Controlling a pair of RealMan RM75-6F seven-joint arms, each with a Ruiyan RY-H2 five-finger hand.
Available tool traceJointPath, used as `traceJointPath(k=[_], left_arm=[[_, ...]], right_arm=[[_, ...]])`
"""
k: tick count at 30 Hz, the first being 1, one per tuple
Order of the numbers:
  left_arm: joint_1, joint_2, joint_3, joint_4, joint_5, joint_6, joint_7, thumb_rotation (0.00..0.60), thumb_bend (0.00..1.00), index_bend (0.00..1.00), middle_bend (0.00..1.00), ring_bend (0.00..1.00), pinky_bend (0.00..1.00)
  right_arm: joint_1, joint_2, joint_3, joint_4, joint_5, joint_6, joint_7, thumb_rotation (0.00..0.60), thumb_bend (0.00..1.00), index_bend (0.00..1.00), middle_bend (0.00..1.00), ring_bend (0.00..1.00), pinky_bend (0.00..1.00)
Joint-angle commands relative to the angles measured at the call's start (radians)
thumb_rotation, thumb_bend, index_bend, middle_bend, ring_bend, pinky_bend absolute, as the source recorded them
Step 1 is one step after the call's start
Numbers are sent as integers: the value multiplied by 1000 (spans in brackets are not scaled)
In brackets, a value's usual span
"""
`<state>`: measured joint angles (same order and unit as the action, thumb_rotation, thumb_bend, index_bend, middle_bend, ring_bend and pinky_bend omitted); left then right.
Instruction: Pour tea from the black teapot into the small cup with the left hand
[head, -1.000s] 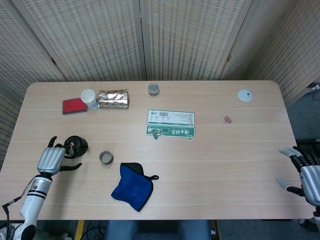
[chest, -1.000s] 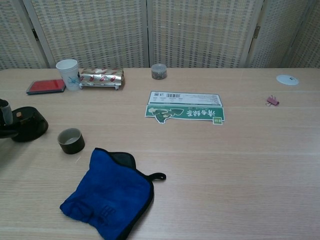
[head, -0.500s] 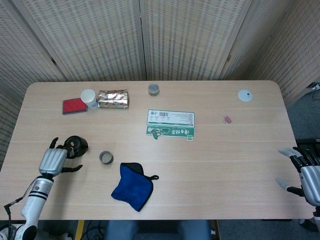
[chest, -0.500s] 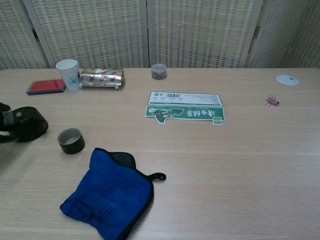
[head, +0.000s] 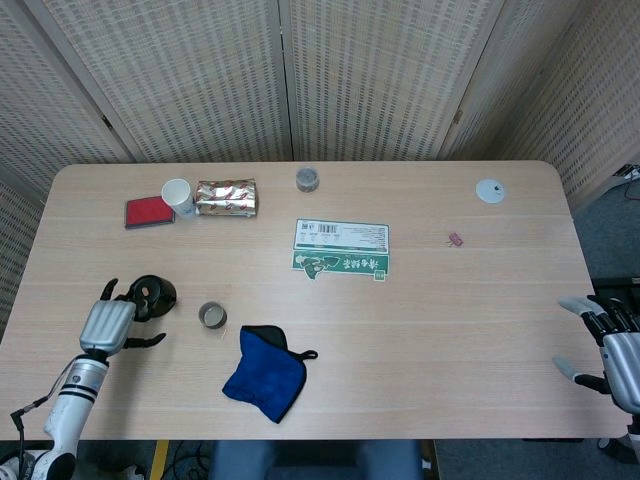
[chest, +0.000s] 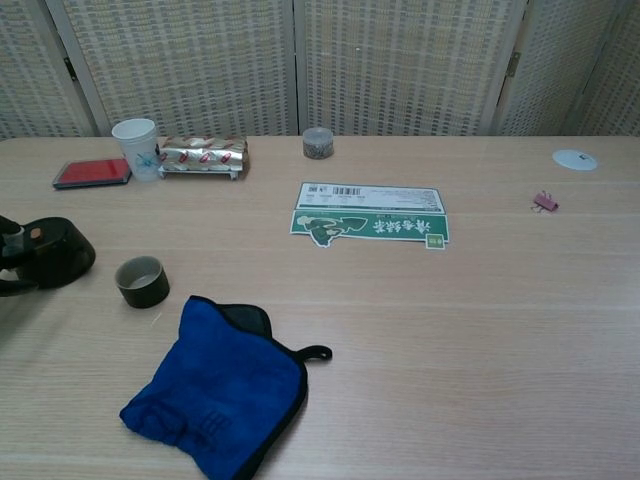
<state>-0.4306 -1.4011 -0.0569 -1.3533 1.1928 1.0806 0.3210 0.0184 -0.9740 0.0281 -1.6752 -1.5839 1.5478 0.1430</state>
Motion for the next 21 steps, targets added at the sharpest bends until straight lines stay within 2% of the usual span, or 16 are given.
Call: traceJointPath(k=[1,13,21], left_arm=[[2,-2,1,2,-2,-2,0,292,167,530,511,381,0],[6,-11,8,16,0,-17,0,291,167,540,519,387,0],[1,-6,9,11,-4,-41,-3,275,167,628,607,453,0]], right_arm=[[0,0,0,0,1,0,0,600,116,238,238,152,177],[-2,-1,0,-2,3,0,-2,600,116,238,238,152,177],[-3,-2,2,-1,7,2,-1,600,116,238,238,152,177]])
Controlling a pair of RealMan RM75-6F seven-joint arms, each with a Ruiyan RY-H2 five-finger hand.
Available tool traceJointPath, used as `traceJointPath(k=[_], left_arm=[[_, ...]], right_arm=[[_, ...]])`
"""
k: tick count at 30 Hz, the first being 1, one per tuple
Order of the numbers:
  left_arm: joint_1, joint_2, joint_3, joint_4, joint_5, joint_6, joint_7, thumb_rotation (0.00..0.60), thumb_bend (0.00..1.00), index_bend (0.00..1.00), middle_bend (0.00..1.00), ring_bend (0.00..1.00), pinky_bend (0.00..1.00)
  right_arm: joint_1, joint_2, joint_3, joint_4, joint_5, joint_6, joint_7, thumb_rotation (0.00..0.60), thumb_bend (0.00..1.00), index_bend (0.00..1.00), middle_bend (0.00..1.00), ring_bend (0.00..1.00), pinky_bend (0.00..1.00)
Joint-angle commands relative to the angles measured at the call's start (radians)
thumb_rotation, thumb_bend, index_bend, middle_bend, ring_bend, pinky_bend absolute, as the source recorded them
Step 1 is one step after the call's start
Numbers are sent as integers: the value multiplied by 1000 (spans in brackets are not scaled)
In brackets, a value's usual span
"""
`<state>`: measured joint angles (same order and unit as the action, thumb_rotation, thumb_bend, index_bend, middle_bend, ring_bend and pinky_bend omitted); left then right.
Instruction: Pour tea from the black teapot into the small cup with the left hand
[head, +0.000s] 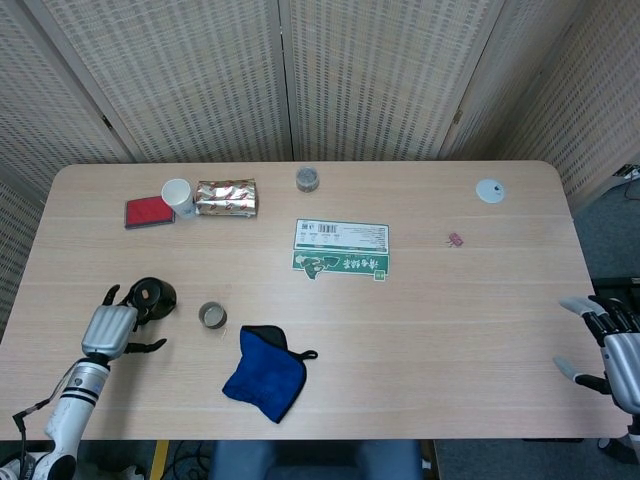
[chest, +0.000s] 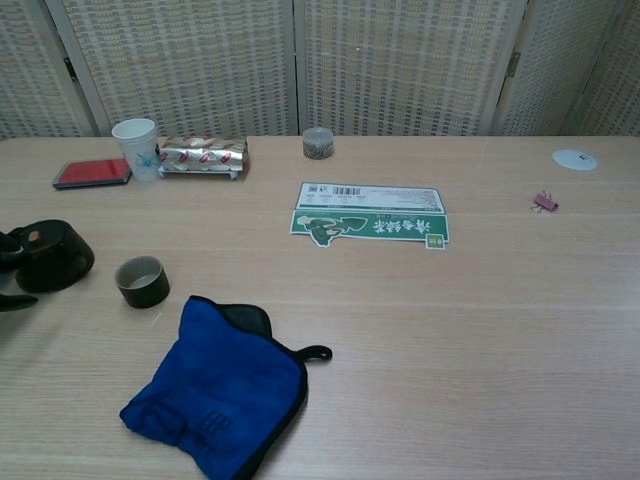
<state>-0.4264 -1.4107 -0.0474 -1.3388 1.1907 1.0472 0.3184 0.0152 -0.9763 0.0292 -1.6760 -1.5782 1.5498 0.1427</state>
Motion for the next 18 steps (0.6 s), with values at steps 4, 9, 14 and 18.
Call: traceJointPath(k=[4,9,14,18], left_arm=[[-11,10,-5,-8,0,-20,-8,247,166,692,683,517,0],[-19,10,-13,3,10,-21,-27,191,151,754,780,610,0],[-28,20,-29,12,16,-32,-75,54,131,834,876,680,0],[-36,26,-47,14,8,-41,-109,4,114,884,934,732,0]], right_arm=[[-1,2,3,-2,-1,6,0,600,116,238,238,152,177],[-1,3,4,-3,1,7,2,600,116,238,238,152,177],[0,2,6,-3,2,5,3,600,116,238,238,152,177],[3,0,7,-2,3,0,3,600,116,238,238,152,178]])
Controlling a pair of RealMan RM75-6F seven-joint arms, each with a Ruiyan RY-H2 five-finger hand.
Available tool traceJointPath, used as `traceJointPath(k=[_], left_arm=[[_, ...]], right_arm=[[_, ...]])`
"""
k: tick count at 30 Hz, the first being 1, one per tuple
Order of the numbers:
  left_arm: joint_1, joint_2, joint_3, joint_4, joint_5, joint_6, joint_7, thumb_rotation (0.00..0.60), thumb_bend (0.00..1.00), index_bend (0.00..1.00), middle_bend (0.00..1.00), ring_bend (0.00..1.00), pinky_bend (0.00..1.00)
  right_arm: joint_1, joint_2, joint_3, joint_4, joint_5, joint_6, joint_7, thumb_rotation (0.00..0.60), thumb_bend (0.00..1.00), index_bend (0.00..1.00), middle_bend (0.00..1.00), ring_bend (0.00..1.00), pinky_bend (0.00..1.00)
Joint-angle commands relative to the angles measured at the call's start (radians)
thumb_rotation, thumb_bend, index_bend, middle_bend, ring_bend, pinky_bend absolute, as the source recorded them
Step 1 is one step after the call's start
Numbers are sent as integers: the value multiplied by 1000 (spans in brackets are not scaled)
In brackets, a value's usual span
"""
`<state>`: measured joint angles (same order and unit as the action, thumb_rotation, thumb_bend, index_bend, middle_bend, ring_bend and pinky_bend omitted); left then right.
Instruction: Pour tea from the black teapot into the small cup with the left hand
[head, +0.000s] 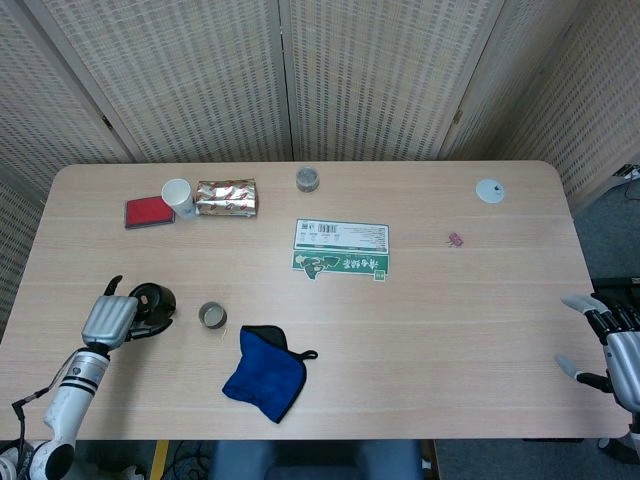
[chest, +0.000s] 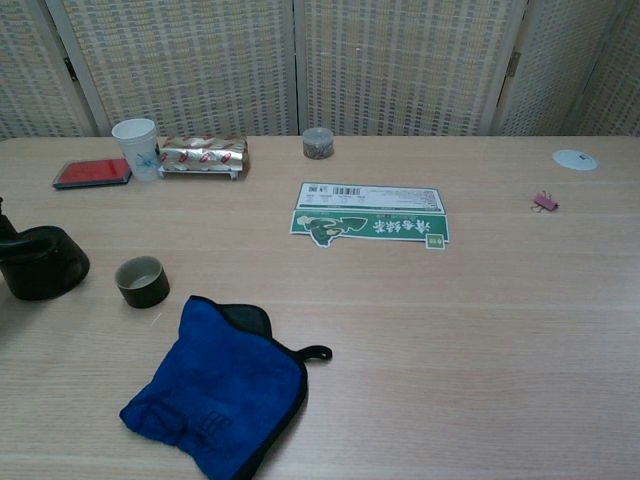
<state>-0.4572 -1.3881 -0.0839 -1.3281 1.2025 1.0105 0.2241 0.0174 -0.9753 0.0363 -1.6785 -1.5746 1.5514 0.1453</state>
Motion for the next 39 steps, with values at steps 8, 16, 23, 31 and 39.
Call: traceJointPath(k=[8,16,23,31,39], left_arm=[[-7,-8,-52,29,-31,13,-70,3,114,931,982,771,16],[6,-1,-82,13,-43,62,-100,47,116,997,1000,839,136],[13,-11,-108,9,-46,120,-93,86,177,1000,1000,894,289],[11,-25,-127,3,-51,159,-66,233,262,1000,1000,922,392],[6,-28,-129,-2,-50,161,-55,319,323,1000,1000,928,425]], right_arm=[[4,-1,3,1,2,-4,1,600,115,238,238,152,177],[0,-2,1,-1,-1,2,1,600,116,238,238,152,177],[-4,-1,0,-1,-5,10,1,600,116,238,238,152,177],[-11,-2,-2,1,-5,17,5,600,116,238,238,152,177],[-13,-3,-3,6,-2,17,10,600,115,238,238,152,177]])
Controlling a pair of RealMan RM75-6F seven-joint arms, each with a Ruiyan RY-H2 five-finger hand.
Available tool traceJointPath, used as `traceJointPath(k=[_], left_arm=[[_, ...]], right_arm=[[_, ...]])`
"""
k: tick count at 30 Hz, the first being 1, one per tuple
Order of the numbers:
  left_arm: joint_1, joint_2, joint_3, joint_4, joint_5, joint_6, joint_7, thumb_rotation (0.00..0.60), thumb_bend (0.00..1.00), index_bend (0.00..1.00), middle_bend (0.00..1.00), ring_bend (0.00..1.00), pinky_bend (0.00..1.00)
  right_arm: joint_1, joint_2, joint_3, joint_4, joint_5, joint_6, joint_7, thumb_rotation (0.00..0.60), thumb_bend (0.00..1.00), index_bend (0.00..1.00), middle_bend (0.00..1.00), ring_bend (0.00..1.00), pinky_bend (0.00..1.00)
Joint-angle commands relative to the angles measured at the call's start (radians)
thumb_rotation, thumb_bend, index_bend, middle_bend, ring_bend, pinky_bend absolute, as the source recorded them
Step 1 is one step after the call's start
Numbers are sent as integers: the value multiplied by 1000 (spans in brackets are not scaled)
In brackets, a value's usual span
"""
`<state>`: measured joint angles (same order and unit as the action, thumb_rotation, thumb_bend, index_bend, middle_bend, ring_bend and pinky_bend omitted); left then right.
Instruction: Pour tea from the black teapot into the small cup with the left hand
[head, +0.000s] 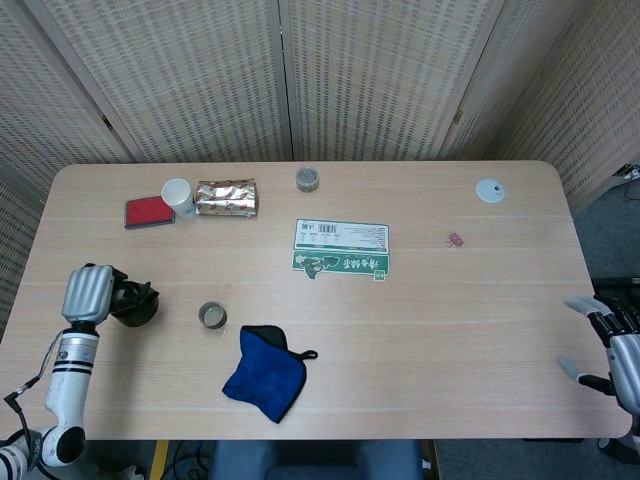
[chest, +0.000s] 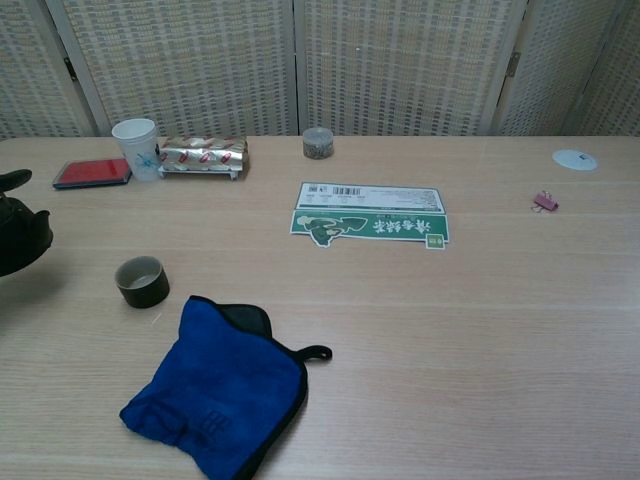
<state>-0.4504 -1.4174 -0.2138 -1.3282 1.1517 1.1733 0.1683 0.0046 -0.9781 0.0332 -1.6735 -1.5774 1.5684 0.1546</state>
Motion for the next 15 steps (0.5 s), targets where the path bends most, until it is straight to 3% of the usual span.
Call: traceJointPath(k=[1,11,15], left_arm=[[-1,3,2,-5,3,-3,-1,326,329,1000,1000,928,427],[-13,9,22,-22,67,9,2,391,376,1000,1000,929,439],[-21,11,34,-34,94,6,9,390,384,1000,1000,929,439]], right_arm=[[0,-1,0,2,1,0,2,600,115,238,238,152,177],[-2,-4,-1,9,3,-3,6,600,115,238,238,152,177],[-4,-3,-1,8,2,1,5,600,116,238,238,152,177]])
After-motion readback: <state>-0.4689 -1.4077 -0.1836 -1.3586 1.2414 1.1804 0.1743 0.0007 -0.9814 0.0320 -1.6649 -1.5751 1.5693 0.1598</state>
